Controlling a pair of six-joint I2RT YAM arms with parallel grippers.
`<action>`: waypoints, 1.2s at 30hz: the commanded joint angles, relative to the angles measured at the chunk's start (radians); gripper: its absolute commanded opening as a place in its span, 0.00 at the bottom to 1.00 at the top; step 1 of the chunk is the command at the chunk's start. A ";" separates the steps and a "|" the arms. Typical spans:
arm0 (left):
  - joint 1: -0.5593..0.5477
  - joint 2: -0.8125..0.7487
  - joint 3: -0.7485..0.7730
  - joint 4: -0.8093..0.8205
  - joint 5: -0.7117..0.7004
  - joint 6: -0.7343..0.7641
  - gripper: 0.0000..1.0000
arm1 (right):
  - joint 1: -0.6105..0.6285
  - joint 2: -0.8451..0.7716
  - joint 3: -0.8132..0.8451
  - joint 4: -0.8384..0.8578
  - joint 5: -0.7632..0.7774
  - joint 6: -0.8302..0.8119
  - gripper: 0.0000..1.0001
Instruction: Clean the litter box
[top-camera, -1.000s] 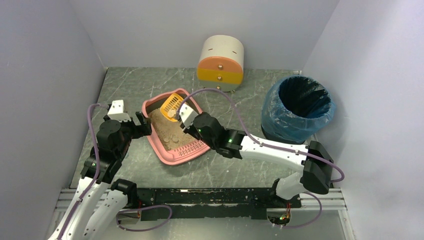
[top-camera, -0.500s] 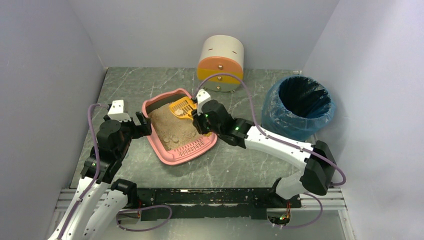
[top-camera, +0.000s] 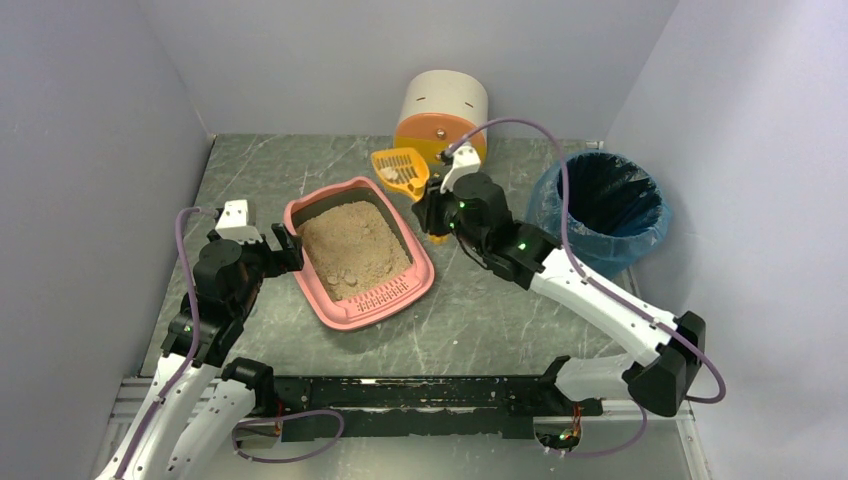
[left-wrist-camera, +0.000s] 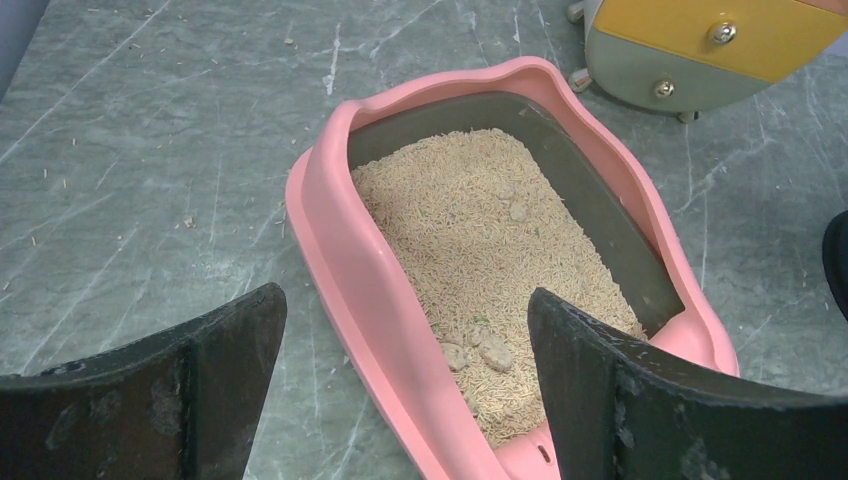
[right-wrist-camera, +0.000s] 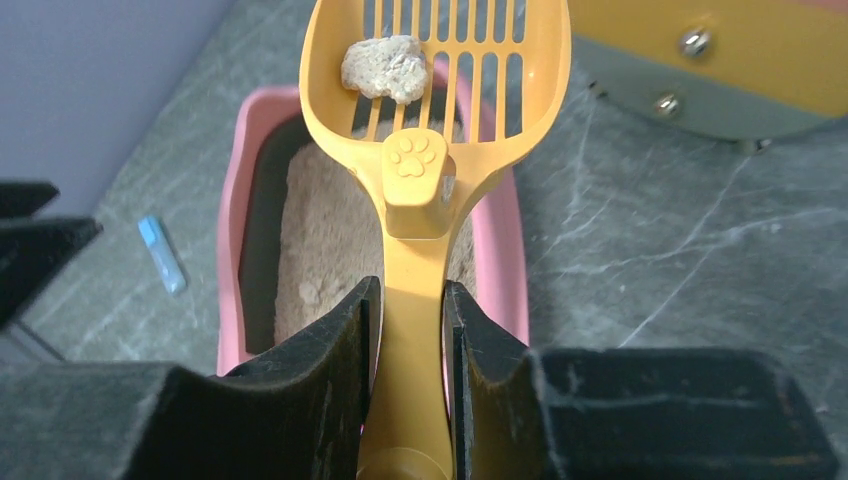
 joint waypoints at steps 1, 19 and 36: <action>0.002 -0.006 0.014 0.002 0.024 0.009 0.95 | -0.029 -0.049 0.079 -0.018 0.121 0.023 0.00; 0.002 -0.011 0.012 0.006 0.050 0.012 0.95 | -0.129 -0.195 0.166 -0.218 0.461 0.203 0.00; 0.002 -0.028 0.004 0.011 0.051 0.011 0.94 | -0.253 -0.227 0.237 -0.358 0.504 0.304 0.00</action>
